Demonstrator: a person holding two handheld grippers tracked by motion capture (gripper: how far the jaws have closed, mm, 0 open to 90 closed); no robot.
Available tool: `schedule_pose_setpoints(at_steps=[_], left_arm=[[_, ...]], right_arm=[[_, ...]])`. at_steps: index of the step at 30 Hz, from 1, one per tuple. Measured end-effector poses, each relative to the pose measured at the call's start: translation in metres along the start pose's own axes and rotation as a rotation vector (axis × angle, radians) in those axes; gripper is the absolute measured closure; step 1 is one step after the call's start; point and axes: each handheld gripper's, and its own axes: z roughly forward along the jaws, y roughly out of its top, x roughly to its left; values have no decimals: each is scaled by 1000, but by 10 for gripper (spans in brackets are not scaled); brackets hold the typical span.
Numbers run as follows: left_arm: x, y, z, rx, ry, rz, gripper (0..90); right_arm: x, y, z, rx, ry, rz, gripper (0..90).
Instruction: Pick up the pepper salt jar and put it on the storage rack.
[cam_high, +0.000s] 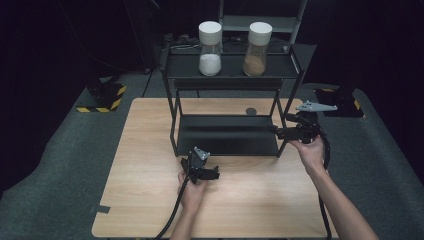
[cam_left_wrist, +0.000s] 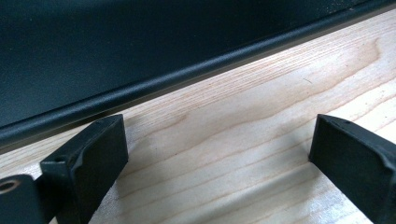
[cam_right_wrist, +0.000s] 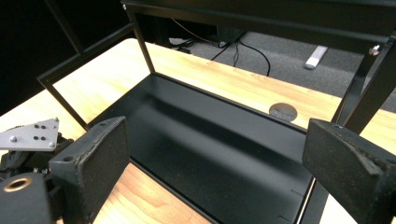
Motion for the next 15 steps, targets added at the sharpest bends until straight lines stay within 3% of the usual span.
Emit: schedule_pose_setpoints(at_steps=[15], left_arm=[[0, 0, 0, -1, -1, 0, 44]], right_arm=[[1, -16, 8, 25, -6, 7, 73]])
